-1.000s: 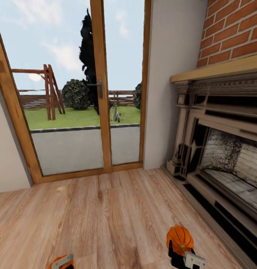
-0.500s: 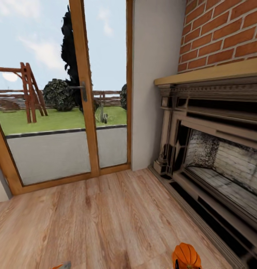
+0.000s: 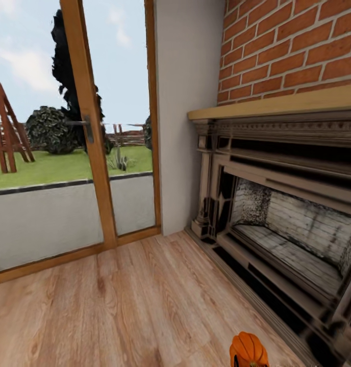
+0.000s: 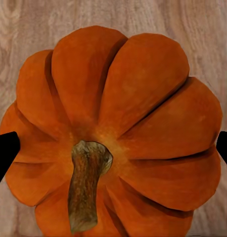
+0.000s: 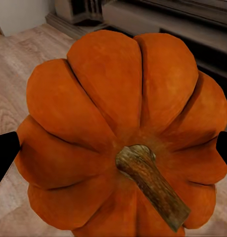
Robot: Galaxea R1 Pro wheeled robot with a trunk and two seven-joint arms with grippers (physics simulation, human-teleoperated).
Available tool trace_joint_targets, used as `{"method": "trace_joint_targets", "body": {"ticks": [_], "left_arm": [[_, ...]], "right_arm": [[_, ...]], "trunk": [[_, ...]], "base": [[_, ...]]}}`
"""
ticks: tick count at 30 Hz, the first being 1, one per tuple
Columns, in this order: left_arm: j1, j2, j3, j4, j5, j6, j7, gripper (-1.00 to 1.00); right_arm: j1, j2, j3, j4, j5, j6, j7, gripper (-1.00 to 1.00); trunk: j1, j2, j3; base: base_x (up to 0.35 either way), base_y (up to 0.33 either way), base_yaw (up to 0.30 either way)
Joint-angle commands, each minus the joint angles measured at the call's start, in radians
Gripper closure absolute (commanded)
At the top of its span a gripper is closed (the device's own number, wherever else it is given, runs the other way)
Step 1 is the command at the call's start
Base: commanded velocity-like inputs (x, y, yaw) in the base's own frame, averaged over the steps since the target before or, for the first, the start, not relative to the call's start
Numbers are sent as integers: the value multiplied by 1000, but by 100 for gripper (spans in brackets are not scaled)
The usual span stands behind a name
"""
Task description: Place each of the two pumpkins and all three candles from the living room inside a cabinet in the living room (use any cabinet), then make sure every cabinet is closed, and position the cauldron so it is next to a table in the living room.
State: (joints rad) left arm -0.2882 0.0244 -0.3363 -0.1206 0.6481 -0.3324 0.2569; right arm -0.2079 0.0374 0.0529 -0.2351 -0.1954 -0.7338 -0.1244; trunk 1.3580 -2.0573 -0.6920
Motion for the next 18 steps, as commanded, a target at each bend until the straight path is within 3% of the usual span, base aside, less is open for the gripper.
{"method": "trace_joint_targets", "body": {"ticks": [1, 9, 18], "left_arm": [[0, -6, -8, 5, 1, -12, 11, 100], [0, -15, -9, 23, 3, -45, 11, 100], [0, -17, -9, 27, 4, -71, 12, 100]], "right_arm": [[-1, 1, 5, 1, -5, -2, 13, 100], [-1, 2, 2, 18, -10, 2, 36, 100], [-1, 3, 1, 25, -9, 2, 37, 100]], "trunk": [[-4, 7, 2], [-35, 63, 27], [-35, 63, 27]], "base": [[0, 0, -265], [0, 0, -267], [0, 0, -272]]}}
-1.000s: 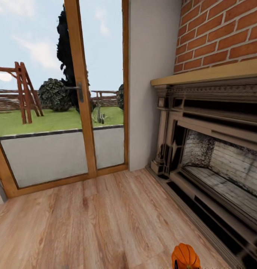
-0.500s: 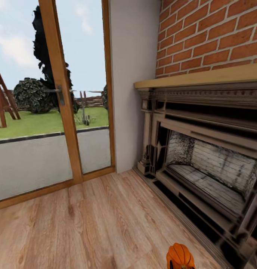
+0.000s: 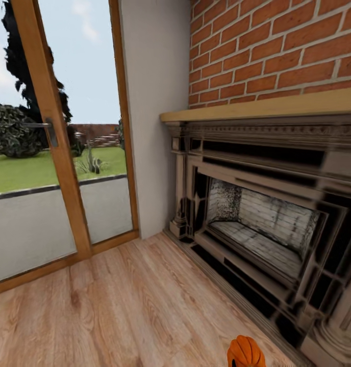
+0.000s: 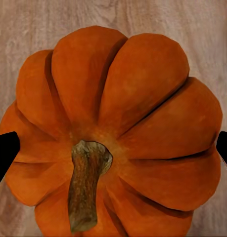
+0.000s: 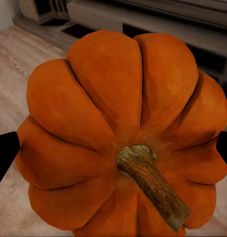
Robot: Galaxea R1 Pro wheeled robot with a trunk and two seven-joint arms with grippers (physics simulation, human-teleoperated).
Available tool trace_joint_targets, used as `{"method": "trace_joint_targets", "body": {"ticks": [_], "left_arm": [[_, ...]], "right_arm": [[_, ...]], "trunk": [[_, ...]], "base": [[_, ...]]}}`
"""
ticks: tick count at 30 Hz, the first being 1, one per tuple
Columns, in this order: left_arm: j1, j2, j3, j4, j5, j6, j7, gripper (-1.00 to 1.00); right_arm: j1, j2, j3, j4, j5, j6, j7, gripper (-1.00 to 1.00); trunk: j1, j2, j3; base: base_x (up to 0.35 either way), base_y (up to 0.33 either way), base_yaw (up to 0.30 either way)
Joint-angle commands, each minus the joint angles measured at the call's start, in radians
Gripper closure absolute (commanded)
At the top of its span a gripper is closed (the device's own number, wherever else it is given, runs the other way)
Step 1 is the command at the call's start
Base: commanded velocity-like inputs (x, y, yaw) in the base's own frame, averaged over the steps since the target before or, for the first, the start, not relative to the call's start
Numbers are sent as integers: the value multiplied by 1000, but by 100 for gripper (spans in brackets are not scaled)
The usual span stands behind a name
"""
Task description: Place each of the two pumpkins and all three candles from the living room inside a cabinet in the living room (use any cabinet), then make sure every cabinet is closed, and position the cauldron so it is next to a table in the living room.
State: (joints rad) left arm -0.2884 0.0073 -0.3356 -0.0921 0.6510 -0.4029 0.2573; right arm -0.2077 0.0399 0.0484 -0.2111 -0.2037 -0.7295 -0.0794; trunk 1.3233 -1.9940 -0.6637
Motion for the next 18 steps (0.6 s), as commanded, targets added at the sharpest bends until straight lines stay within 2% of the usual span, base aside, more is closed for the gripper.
{"method": "trace_joint_targets", "body": {"ticks": [1, 18], "left_arm": [[0, 0, -10, -2, 1, 0, 11, 100], [0, 0, -10, -2, 2, 0, 11, 100]], "right_arm": [[-1, -1, 5, 0, -1, -2, -8, 100], [-1, 1, 4, -2, -8, -1, -9, 100]], "trunk": [[0, 0, -1], [0, 0, -12]], "base": [[0, 0, -291], [-17, 0, -265]]}}
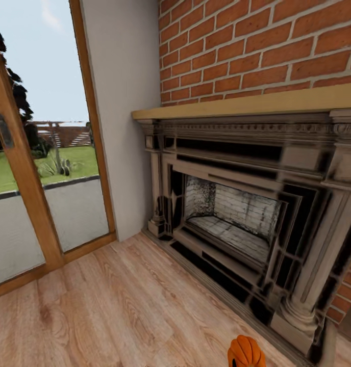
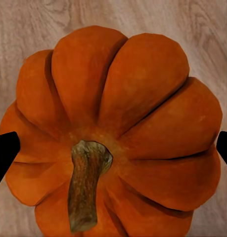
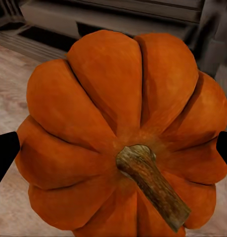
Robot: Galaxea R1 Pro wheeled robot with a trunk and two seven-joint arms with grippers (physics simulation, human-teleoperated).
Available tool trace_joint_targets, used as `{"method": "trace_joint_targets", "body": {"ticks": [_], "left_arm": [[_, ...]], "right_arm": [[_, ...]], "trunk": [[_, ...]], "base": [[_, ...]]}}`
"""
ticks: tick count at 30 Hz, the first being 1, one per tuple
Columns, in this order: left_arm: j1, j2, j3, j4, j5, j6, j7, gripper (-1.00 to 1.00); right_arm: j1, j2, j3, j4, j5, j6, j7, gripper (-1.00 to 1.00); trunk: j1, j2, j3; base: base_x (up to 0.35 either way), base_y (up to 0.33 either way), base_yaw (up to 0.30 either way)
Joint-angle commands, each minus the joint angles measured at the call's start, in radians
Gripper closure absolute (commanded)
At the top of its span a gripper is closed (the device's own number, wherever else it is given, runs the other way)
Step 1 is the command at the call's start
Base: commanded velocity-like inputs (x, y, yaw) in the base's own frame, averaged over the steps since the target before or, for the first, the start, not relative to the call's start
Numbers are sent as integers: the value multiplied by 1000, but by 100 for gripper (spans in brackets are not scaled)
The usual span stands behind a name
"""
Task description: Place each of the two pumpkins and all three candles from the living room inside a cabinet in the living room (use any cabinet), then make sure every cabinet is closed, and position the cauldron so it is next to a table in the living room.
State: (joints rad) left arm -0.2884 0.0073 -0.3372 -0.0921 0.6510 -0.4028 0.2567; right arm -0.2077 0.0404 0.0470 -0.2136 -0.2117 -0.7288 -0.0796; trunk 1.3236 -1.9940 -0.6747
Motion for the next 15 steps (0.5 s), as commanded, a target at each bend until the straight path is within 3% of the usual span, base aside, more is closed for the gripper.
{"method": "trace_joint_targets", "body": {"ticks": [1, 8, 15], "left_arm": [[0, 0, -8, -1, 1, 0, 12, 100], [0, 0, -8, -1, 2, 1, 12, 100], [0, 0, -8, -1, 2, 1, 12, 100]], "right_arm": [[-1, 0, 5, 0, 0, -2, -9, 100], [-1, 1, 5, 2, 1, -1, -9, 100], [-1, 1, 5, 2, 2, -1, -8, 100]], "trunk": [[0, -1, -2], [0, -1, -8], [0, -1, -13]], "base": [[-222, 0, -250], [-288, 0, -250], [-63, 0, -254]]}}
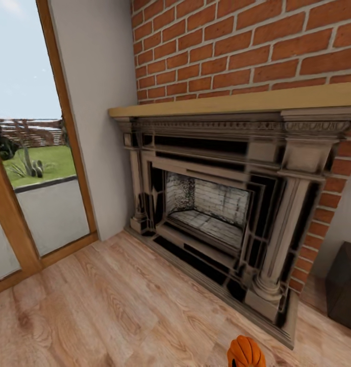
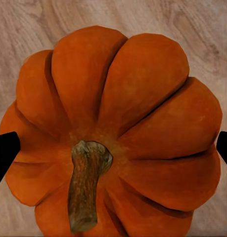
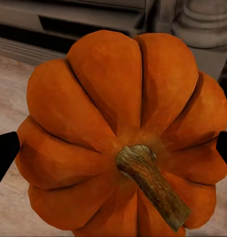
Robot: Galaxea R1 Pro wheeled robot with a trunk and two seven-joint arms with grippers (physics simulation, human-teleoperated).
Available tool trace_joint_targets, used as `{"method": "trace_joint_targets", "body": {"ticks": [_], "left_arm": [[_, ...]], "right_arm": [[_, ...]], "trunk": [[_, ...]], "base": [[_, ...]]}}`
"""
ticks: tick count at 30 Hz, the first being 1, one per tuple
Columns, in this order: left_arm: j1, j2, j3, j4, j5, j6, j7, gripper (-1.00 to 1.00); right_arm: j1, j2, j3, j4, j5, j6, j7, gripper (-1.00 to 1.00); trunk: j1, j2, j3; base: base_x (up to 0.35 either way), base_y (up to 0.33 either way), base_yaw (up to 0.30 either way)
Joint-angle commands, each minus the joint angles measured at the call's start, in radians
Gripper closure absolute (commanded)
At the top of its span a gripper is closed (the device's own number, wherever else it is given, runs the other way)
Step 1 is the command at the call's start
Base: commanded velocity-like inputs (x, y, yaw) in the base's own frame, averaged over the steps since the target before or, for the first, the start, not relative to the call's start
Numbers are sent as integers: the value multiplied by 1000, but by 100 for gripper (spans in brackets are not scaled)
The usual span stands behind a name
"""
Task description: Place each of the two pumpkins and all three candles from the living room inside a cabinet in the living room (use any cabinet), then make sure every cabinet is closed, and position the cauldron so it is next to a table in the living room.
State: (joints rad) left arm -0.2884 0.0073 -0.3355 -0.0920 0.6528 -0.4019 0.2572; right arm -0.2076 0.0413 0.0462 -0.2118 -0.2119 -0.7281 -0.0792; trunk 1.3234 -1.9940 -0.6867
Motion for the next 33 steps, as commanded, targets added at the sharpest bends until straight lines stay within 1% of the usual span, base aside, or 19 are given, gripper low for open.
{"method": "trace_joint_targets", "body": {"ticks": [1, 25, 33], "left_arm": [[0, 0, -10, -2, 1, 0, 11, 100], [0, -8, -11, 10, 1, 6, 10, 100], [0, -8, -11, 9, 0, 6, 10, 100]], "right_arm": [[-1, 0, 6, 0, 2, -2, -8, 100], [-1, 0, 6, 0, 4, -2, -8, 100], [-1, 0, 7, 0, 5, -9, -9, 100]], "trunk": [[0, 0, -1], [0, 0, -5], [0, 0, -5]], "base": [[-6, 0, -266], [0, 0, -279], [0, 0, -57]]}}
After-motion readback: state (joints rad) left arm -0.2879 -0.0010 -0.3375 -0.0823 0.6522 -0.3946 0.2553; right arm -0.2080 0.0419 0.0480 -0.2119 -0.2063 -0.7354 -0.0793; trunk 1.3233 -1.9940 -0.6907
